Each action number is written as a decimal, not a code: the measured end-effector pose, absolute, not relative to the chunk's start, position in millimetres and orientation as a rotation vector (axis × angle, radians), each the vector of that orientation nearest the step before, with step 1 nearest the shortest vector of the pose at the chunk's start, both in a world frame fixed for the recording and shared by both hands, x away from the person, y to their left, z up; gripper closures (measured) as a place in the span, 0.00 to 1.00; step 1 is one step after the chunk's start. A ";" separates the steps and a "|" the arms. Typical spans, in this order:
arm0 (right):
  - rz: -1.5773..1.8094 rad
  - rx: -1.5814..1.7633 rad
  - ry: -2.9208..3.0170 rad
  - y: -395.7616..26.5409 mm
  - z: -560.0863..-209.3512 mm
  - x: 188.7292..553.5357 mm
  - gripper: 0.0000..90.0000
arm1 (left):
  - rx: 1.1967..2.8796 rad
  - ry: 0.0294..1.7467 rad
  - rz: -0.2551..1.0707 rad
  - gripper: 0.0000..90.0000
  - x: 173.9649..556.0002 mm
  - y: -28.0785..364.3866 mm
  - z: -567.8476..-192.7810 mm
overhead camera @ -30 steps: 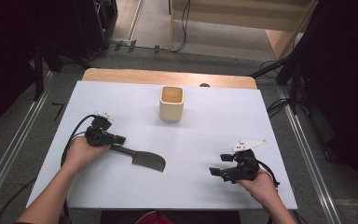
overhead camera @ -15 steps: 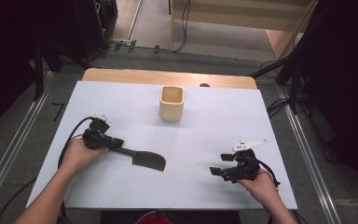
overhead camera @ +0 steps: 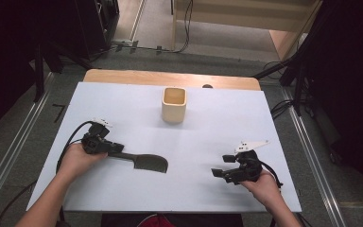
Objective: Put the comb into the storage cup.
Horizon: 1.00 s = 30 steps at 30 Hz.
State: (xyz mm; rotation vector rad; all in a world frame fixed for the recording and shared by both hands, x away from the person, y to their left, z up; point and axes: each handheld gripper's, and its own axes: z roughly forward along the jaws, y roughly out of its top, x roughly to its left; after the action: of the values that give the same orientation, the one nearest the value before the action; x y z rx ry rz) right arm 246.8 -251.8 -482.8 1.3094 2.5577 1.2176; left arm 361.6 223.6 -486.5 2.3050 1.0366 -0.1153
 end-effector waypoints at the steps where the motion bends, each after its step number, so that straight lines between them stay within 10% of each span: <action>1: 1.218 1.306 2.559 -251.5 -482.9 247.2 0.21 | 2.308 1.034 -0.117 1.00 360.7 224.6 -486.2; 30: 1.218 1.280 2.578 -246.0 -482.4 253.7 0.21 | 2.347 1.000 -0.137 1.00 323.4 227.7 -485.4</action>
State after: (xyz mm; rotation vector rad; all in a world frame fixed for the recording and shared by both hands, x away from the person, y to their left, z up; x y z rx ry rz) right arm 253.7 -246.0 -482.4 1.2795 2.5780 1.2185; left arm 323.4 227.7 -485.4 2.3471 1.0001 -0.1368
